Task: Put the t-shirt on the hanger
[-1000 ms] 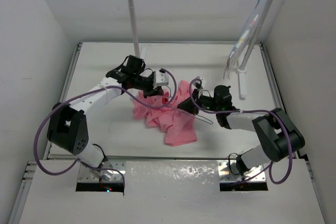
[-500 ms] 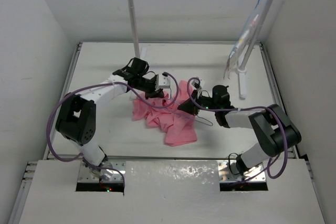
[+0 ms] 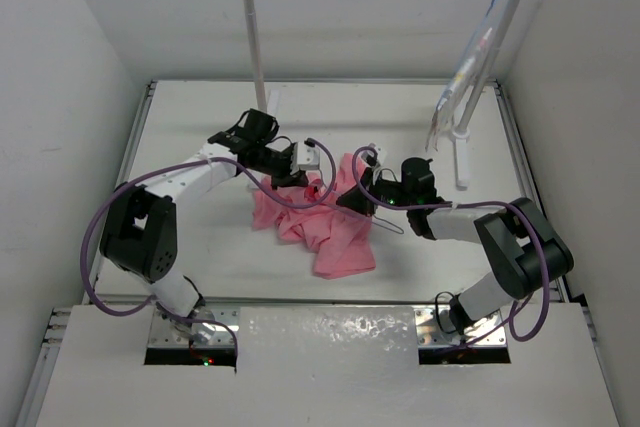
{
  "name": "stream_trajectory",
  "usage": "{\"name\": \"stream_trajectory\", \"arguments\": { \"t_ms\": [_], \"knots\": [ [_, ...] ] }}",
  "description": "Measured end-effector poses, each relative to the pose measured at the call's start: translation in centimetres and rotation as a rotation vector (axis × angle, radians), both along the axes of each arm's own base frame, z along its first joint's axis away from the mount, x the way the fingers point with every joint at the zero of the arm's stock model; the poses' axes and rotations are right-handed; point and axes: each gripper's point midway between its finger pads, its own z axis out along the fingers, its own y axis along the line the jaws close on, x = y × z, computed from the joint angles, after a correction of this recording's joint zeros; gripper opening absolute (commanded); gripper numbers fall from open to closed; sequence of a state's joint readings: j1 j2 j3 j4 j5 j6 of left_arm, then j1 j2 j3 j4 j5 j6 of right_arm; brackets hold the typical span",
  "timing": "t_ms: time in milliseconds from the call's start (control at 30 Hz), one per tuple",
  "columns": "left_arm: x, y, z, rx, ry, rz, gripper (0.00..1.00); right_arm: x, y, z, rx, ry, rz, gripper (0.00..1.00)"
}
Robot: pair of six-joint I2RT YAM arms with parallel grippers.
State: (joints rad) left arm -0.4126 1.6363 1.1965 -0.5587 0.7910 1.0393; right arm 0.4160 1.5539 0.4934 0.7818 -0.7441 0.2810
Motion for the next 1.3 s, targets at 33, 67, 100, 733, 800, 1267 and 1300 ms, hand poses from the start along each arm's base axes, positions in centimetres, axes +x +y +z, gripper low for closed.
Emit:
{"name": "stream_trajectory", "arguments": {
  "t_ms": [33, 67, 100, 733, 800, 1267, 1300],
  "knots": [
    [0.0, 0.0, 0.0, 0.001, 0.001, -0.001, 0.01, 0.0, 0.0, 0.0, -0.001, -0.001, 0.001, 0.00],
    [-0.1, 0.0, 0.0, 0.002, 0.001, -0.002, 0.02, 0.0, 0.0, 0.0, -0.001, -0.003, 0.002, 0.00],
    [-0.1, 0.1, -0.1, 0.003, 0.003, -0.002, 0.03, 0.0, 0.0, 0.0, -0.002, -0.004, 0.003, 0.00],
    [0.3, 0.4, -1.2, 0.046, -0.002, 0.018, 0.43, 0.1, -0.2, -0.6, -0.026, 0.008, -0.018, 0.00],
    [0.5, 0.8, -1.4, 0.072, -0.009, 0.049, 0.51, 0.3, -0.2, -0.5, -0.024, 0.000, -0.025, 0.00],
    [2.8, 4.4, -2.2, 0.145, -0.082, 0.311, 0.74, 0.7, -0.2, -0.2, -0.019, -0.013, -0.043, 0.00],
    [2.9, 4.6, -2.2, 0.136, -0.069, 0.319, 0.75, 0.7, -0.2, -0.2, -0.020, -0.014, -0.043, 0.00]
  ]
}}
